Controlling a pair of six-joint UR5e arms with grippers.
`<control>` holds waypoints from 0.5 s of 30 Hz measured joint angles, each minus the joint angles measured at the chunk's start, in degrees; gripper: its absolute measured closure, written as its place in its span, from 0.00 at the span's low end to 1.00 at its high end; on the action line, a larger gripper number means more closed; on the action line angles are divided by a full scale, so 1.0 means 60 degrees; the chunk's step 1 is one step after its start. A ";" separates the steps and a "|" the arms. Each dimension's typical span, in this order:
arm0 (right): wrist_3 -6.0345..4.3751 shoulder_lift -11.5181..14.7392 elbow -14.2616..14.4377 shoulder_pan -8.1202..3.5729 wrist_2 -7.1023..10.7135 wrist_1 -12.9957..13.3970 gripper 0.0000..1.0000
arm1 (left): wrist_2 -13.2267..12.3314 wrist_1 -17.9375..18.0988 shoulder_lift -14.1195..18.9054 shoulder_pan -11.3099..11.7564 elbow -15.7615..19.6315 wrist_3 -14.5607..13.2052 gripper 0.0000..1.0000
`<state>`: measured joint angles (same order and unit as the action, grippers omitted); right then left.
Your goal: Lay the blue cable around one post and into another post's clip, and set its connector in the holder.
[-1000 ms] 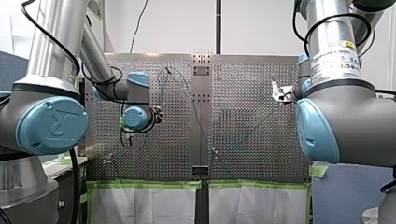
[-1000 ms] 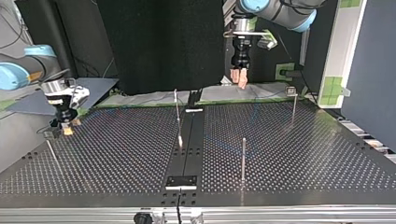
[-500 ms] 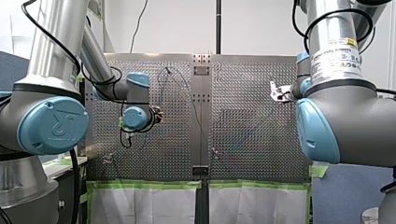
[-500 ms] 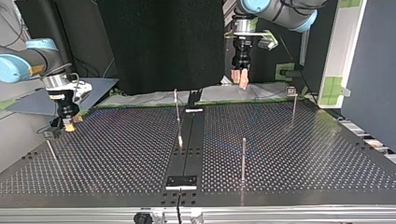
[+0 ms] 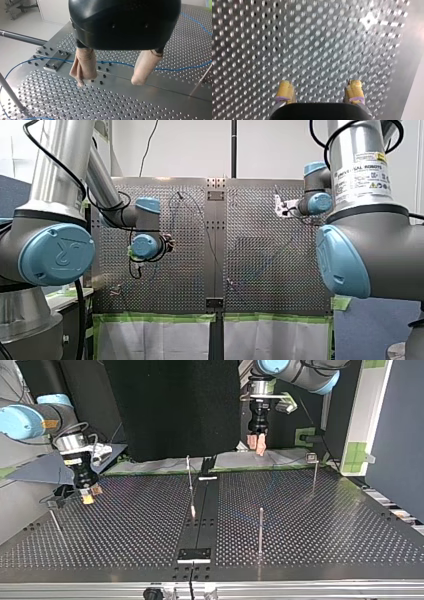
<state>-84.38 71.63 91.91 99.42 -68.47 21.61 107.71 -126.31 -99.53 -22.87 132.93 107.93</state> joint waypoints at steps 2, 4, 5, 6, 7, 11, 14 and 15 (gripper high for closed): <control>0.0060 0.0014 0.0004 0.0128 -0.0097 -0.0001 0.00 | -0.0001 0.0000 0.0001 0.0000 -0.0001 0.0010 0.00; 0.0086 0.0019 0.0050 0.0283 -0.0234 0.0038 0.00 | 0.0000 0.0000 0.0001 0.0000 -0.0003 0.0028 0.00; 0.0080 0.0020 0.0084 0.0347 -0.0294 0.0074 0.00 | -0.0001 0.0000 0.0002 0.0000 -0.0003 0.0038 0.00; 0.0061 0.0020 0.0145 0.0436 -0.0382 0.0137 0.00 | 0.0002 0.0000 0.0002 0.0000 -0.0002 0.0044 0.00; 0.0036 0.0020 0.0199 0.0504 -0.0449 0.0192 0.00 | 0.0004 0.0000 0.0002 0.0000 0.0001 0.0044 0.00; -0.0063 0.0022 0.0486 0.0817 -0.0709 0.0482 0.00 | 0.0014 0.0022 0.0002 0.0002 0.0066 0.0044 0.00; -0.0092 0.0018 0.0707 0.1041 -0.0789 0.0703 0.00 | 0.0015 0.0115 0.0002 0.0002 0.0151 0.0058 0.00; -0.0081 0.0016 0.0804 0.1140 -0.0824 0.0801 0.00 | 0.0014 0.0137 0.0002 0.0002 0.0171 0.0062 0.00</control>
<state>-84.86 71.73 96.73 106.26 -73.41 26.41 107.80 -125.49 -99.52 -22.86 133.96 108.30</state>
